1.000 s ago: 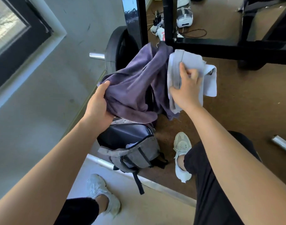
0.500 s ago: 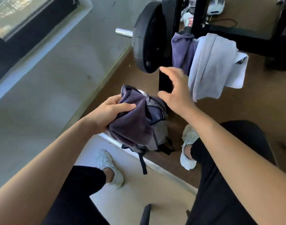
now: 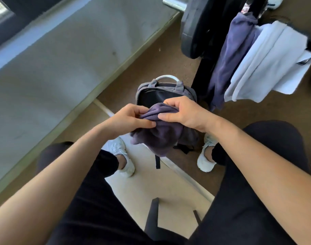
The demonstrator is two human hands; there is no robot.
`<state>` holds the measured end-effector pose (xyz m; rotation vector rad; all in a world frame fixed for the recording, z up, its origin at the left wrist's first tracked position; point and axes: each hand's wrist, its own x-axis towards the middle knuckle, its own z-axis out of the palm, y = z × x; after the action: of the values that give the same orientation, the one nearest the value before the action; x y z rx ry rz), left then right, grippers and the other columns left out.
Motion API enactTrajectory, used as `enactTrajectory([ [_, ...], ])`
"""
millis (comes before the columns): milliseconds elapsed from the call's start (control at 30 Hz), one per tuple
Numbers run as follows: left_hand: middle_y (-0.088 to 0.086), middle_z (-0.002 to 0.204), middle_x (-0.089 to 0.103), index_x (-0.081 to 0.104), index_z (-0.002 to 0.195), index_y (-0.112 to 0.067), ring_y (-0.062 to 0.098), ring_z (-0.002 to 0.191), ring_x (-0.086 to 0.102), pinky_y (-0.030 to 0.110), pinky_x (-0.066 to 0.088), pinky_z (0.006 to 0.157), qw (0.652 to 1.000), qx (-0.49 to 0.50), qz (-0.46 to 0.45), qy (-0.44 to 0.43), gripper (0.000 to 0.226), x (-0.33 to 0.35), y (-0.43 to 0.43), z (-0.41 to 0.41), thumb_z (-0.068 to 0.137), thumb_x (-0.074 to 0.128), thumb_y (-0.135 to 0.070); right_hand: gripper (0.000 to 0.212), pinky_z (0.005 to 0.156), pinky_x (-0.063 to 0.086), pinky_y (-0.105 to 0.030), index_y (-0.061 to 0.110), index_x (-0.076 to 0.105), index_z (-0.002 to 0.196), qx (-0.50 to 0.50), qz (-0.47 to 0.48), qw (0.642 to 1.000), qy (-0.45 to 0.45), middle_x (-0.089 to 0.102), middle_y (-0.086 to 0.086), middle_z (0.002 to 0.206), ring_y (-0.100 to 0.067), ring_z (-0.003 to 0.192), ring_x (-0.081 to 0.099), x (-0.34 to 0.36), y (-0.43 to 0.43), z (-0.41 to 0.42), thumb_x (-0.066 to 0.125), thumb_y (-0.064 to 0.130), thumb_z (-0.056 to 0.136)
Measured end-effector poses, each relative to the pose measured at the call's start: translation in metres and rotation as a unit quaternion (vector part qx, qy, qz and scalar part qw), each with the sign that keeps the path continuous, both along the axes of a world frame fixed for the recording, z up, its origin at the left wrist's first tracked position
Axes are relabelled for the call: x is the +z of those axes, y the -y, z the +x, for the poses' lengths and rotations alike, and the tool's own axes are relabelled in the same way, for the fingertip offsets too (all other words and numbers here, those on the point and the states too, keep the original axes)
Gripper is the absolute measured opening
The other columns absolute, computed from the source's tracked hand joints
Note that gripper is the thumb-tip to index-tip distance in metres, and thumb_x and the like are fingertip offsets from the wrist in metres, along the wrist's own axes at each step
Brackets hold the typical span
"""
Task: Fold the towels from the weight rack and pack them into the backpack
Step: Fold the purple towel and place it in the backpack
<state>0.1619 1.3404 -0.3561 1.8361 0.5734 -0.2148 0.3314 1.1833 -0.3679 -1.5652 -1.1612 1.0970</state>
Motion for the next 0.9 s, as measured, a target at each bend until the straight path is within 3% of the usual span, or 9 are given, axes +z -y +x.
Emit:
enactTrajectory([
  [67, 0.015, 0.076, 0.06, 0.069, 0.086, 0.004, 0.011, 0.069, 0.055, 0.027, 0.045, 0.063, 0.996, 0.029, 0.076, 0.019, 0.027, -0.019, 0.006, -0.014, 0.079, 0.085, -0.017, 0.017, 0.073, 0.045, -0.027, -0.003, 0.07, 0.094, -0.015, -0.005, 0.999, 0.032, 0.065, -0.008, 0.08, -0.007, 0.077, 0.055, -0.005, 0.003, -0.006, 0.069, 0.014, 0.095],
  [167, 0.002, 0.064, 0.054, 0.061, 0.078, 0.002, 0.009, 0.059, 0.051, 0.027, 0.043, 0.059, 0.995, 0.057, 0.084, 0.01, 0.03, -0.044, 0.018, -0.042, 0.079, 0.086, -0.014, 0.014, 0.074, 0.05, -0.035, 0.01, 0.076, 0.093, -0.031, -0.02, 0.996, 0.079, 0.074, -0.009, 0.083, -0.007, 0.077, 0.06, -0.014, 0.015, -0.014, 0.068, 0.022, 0.096],
  [267, -0.01, 0.06, 0.055, 0.062, 0.077, -0.016, 0.002, 0.055, 0.053, 0.015, 0.038, 0.055, 0.981, 0.024, 0.192, -0.007, 0.024, -0.05, 0.025, -0.063, 0.08, 0.085, -0.021, 0.019, 0.07, 0.046, -0.034, 0.017, 0.071, 0.083, -0.053, -0.021, 0.988, 0.145, 0.066, -0.003, 0.072, -0.007, 0.07, 0.054, -0.018, 0.029, -0.02, 0.064, 0.026, 0.098],
  [467, -0.011, 0.058, 0.062, 0.069, 0.086, -0.028, 0.015, 0.061, 0.057, 0.036, 0.046, 0.062, 0.956, 0.101, 0.272, -0.041, 0.014, -0.058, 0.009, -0.088, 0.08, 0.081, -0.032, 0.013, 0.07, 0.043, -0.035, 0.011, 0.072, 0.094, -0.142, -0.01, 0.937, 0.319, 0.059, -0.007, 0.082, -0.021, 0.075, 0.055, -0.025, 0.055, -0.009, 0.062, 0.019, 0.098],
  [533, -0.01, 0.057, 0.064, 0.073, 0.079, -0.025, 0.011, 0.058, 0.059, 0.033, 0.048, 0.061, 0.956, 0.183, 0.229, -0.028, 0.011, -0.062, 0.003, -0.095, 0.078, 0.082, -0.031, 0.015, 0.069, 0.04, -0.034, 0.008, 0.072, 0.095, -0.197, -0.022, 0.924, 0.329, 0.061, -0.007, 0.084, -0.021, 0.077, 0.055, -0.026, 0.064, -0.005, 0.061, 0.018, 0.098],
  [633, -0.015, 0.054, 0.063, 0.072, 0.075, -0.022, 0.001, 0.055, 0.059, 0.009, 0.04, 0.053, 0.925, 0.328, 0.193, -0.012, 0.012, -0.062, -0.006, -0.1, 0.083, 0.08, -0.018, 0.019, 0.064, 0.028, -0.025, 0.003, 0.068, 0.091, -0.278, -0.057, 0.907, 0.31, 0.063, -0.01, 0.081, -0.023, 0.077, 0.054, -0.027, 0.075, 0.002, 0.059, 0.017, 0.099],
  [767, -0.001, 0.068, 0.065, 0.07, 0.078, -0.013, 0.023, 0.071, 0.062, 0.029, 0.046, 0.067, 0.867, 0.467, 0.171, -0.03, 0.023, -0.069, -0.019, -0.115, 0.083, 0.072, -0.035, 0.025, 0.064, 0.03, -0.033, 0.001, 0.056, 0.076, -0.415, -0.092, 0.87, 0.248, 0.056, -0.017, 0.075, -0.032, 0.075, 0.049, -0.035, 0.088, 0.02, 0.057, 0.016, 0.097],
  [833, 0.002, 0.073, 0.06, 0.067, 0.08, -0.008, 0.02, 0.069, 0.054, 0.033, 0.047, 0.066, 0.87, 0.483, 0.103, 0.006, 0.028, -0.071, -0.019, -0.118, 0.085, 0.071, -0.036, 0.012, 0.075, 0.043, -0.035, 0.003, 0.067, 0.091, -0.415, -0.129, 0.872, 0.226, 0.065, -0.014, 0.087, -0.03, 0.085, 0.057, -0.042, 0.093, 0.026, 0.062, 0.014, 0.095],
  [900, -0.001, 0.077, 0.058, 0.067, 0.081, -0.016, 0.015, 0.069, 0.052, 0.029, 0.048, 0.059, 0.869, 0.491, 0.048, 0.044, 0.014, -0.068, -0.016, -0.117, 0.093, 0.068, -0.024, 0.011, 0.081, 0.046, -0.034, 0.006, 0.071, 0.1, -0.384, -0.151, 0.882, 0.227, 0.069, -0.01, 0.093, -0.027, 0.09, 0.059, -0.047, 0.095, 0.028, 0.065, 0.011, 0.092],
])
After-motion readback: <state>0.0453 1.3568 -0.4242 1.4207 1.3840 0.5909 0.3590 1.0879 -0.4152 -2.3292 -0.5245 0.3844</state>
